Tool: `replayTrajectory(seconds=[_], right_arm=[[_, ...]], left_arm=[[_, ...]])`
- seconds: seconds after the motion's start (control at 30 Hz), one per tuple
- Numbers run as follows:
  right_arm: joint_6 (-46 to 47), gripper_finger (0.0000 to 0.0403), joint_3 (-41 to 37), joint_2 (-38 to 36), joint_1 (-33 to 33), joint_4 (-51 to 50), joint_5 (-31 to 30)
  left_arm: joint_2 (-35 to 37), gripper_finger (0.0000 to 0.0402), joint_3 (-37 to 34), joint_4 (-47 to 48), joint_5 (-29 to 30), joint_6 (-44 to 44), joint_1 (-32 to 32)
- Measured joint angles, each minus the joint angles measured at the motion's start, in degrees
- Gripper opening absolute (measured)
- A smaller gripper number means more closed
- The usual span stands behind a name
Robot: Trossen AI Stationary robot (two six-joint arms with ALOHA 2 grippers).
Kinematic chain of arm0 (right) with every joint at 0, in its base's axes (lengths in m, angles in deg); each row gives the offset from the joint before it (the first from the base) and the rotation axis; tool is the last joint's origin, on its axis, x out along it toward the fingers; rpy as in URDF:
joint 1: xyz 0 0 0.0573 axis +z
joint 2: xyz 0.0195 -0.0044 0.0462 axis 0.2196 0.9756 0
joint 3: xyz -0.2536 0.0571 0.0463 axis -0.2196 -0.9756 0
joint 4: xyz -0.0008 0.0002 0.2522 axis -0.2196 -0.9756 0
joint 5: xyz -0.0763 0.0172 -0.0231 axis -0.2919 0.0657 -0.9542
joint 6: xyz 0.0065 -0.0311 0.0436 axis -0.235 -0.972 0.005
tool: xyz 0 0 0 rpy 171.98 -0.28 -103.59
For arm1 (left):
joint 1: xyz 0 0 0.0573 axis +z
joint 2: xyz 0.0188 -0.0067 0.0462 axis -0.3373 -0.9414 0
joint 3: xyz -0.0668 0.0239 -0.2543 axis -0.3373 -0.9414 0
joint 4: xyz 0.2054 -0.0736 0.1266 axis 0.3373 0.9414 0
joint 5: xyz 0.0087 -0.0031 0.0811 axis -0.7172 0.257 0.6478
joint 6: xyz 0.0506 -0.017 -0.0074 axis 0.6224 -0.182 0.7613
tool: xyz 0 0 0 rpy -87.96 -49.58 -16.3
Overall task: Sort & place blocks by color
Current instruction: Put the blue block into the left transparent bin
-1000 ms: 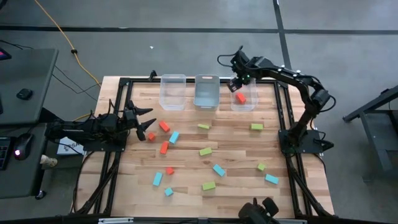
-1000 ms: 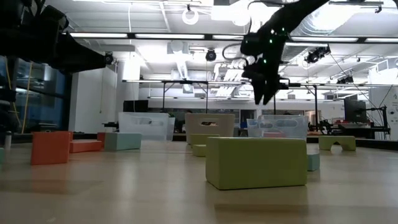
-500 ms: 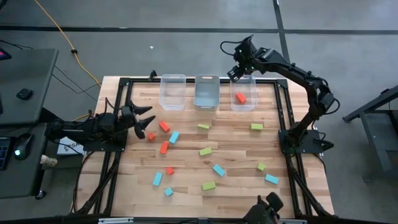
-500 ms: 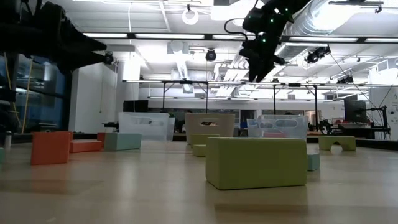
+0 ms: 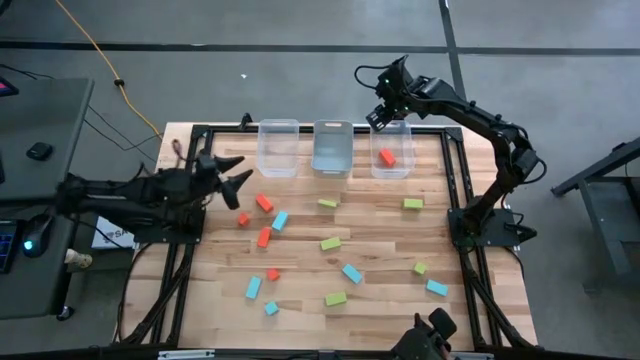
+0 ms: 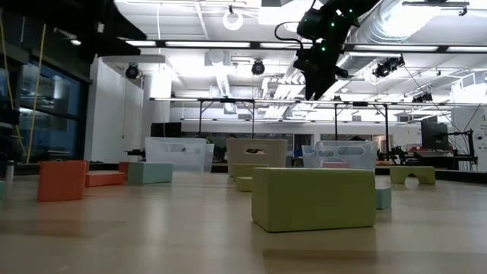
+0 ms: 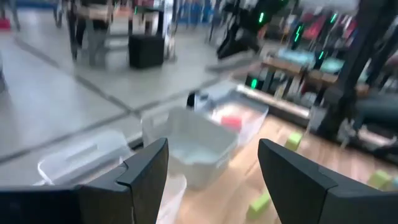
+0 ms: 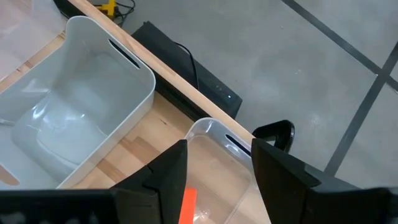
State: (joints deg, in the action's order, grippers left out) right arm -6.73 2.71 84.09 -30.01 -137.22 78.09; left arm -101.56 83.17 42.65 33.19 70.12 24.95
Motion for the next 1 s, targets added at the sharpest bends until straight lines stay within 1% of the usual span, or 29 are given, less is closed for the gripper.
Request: replayTrajectory(seconds=[0.07, 0.23, 0.43, 0.57, 0.63, 0.8, 1.0], right_arm=[[0.15, 0.017, 0.0, 0.0, -0.02, 0.0, 0.0], [0.72, 0.017, 0.0, 0.0, -0.04, 0.0, 0.0], [1.83, 0.017, 0.0, 0.0, -0.04, -0.17, 0.0], [1.83, 0.017, 0.0, 0.0, -0.04, -0.17, 0.0], [1.83, 0.017, 0.0, 0.02, -0.04, -0.17, 0.0], [1.79, 0.017, 0.0, 0.04, -0.04, -0.17, 0.0], [0.82, 0.017, 0.0, 0.04, -0.04, -0.17, -0.02]], left_arm=[[-4.5, 0.0229, 2.69, 2.86, -0.13, -3.32, 0.0], [-15.36, 0.0229, 8.63, 9.66, -2.65, -10.42, 0.0], [-26.51, 0.0229, 14.17, 13.97, -5.59, -17.64, 0.15], [-32.57, 0.0229, 17.34, 15.97, -11.07, -22.56, 1.53], [-35.3, 0.0229, 18.01, 16.4, -13.12, -23.97, 2.16], [-41.1, 0.0229, 18.24, 16.75, -14.84, -27.47, 3.52], [-46.94, 0.0229, 18.24, 16.55, -18.34, -31.51, 3.76]])
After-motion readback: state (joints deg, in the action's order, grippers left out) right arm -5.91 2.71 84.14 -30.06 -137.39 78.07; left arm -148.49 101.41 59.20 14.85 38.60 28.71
